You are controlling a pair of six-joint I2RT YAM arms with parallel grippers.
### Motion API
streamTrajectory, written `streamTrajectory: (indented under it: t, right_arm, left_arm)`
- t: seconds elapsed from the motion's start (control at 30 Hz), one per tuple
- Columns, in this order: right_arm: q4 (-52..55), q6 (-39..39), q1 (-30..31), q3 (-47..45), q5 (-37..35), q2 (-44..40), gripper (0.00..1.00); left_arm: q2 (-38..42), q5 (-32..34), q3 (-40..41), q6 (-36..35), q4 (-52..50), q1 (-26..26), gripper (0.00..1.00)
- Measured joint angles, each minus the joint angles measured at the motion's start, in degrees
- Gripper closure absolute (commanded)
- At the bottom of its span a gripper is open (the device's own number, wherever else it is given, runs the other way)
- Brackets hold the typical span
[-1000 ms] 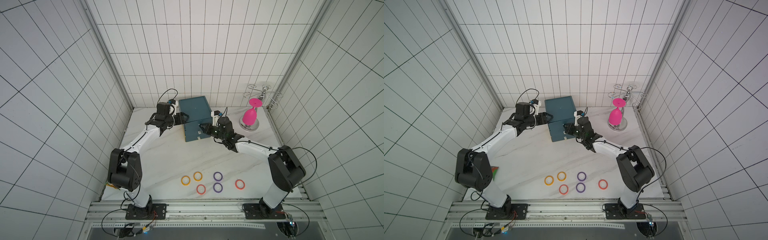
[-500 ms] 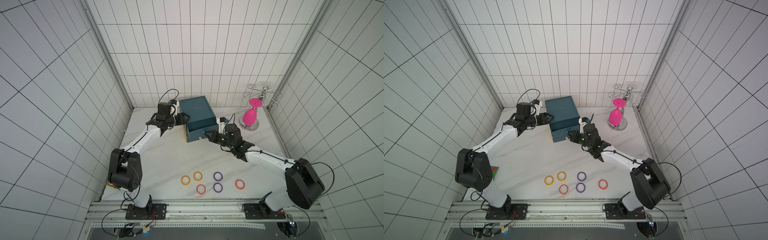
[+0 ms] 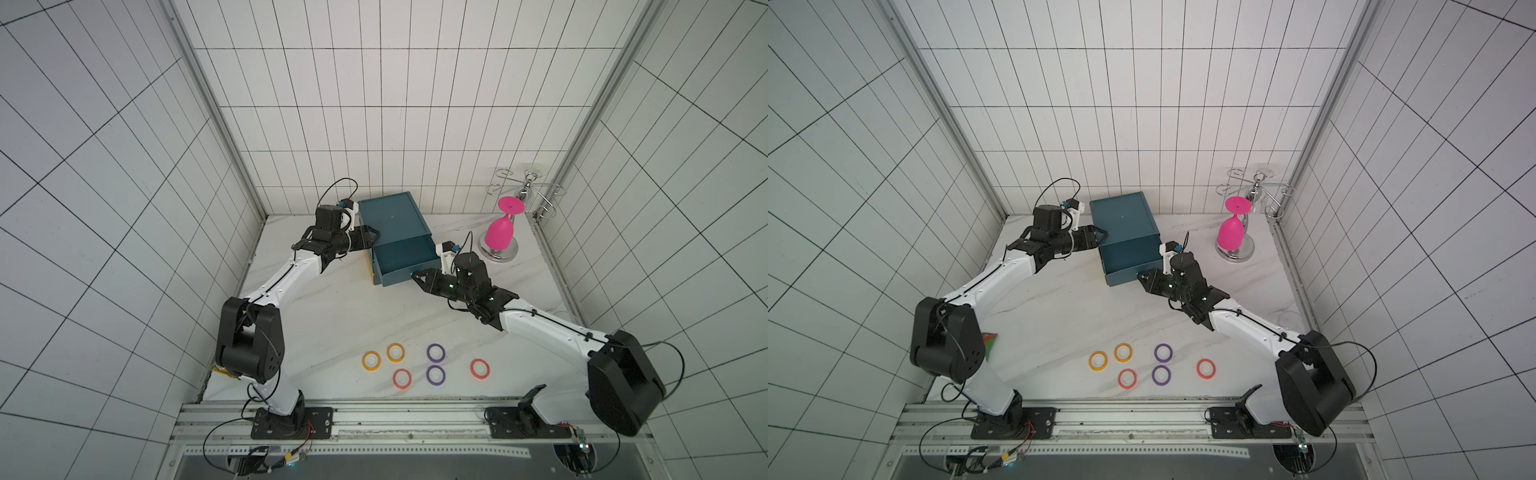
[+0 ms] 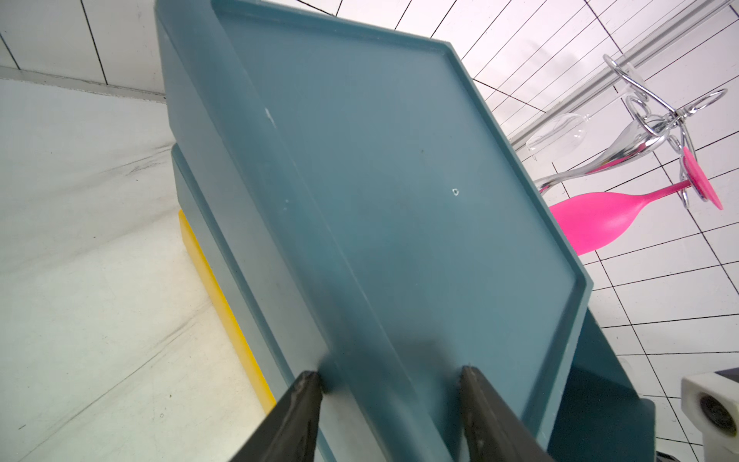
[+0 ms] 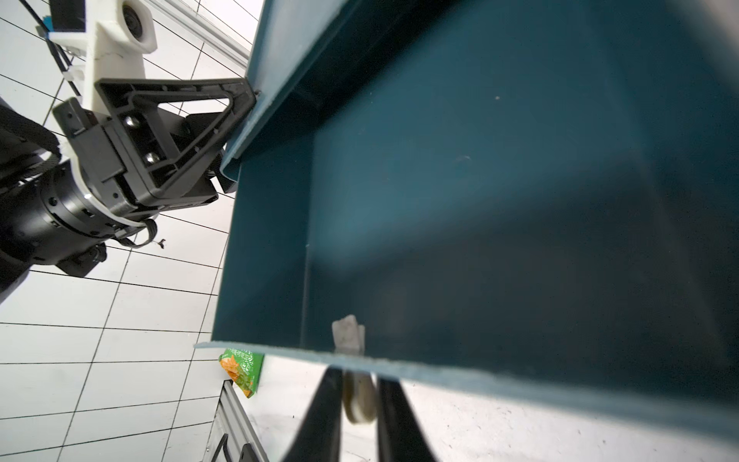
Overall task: Place the transparent tape into the drawer according to color
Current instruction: Open the drawer in the storage box.
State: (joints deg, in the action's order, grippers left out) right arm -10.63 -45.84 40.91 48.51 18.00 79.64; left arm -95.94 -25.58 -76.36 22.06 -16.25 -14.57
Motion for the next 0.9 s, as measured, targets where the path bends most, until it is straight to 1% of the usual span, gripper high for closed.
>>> streamTrajectory:
  t: [0.07,0.17,0.3,0.37,0.53,0.73,0.9]
  right_arm:
    - [1.64,0.74,0.0,0.0,0.44,0.02,0.33]
    - [4.55,2.08,0.0,0.0,0.57,-0.57,0.25]
    - [11.74,5.22,0.0,0.0,0.02,-4.63,0.18]
    - [16.24,7.26,0.0,0.0,-0.74,-7.8,0.16]
    - [29.29,12.59,0.0,0.02,-3.61,-12.57,0.15]
    - [46.66,15.56,0.0,0.02,-8.74,-12.76,0.17]
    - [55.15,15.37,0.0,-0.31,-10.91,-12.85,0.22]
  left_arm:
    - [0.09,0.13,0.0,0.02,-0.11,0.02,0.39]
    - [0.2,0.31,0.0,0.04,-0.33,0.0,0.38]
    - [0.76,0.5,0.26,0.11,-1.07,0.07,0.31]
    - [1.49,0.55,0.96,0.44,-1.44,0.22,0.26]
    - [4.15,0.39,3.32,1.42,-2.45,0.83,0.14]
    - [9.79,0.17,6.88,2.47,-3.26,1.6,0.02]
    - [16.31,0.33,10.84,2.62,-4.28,2.64,0.02]
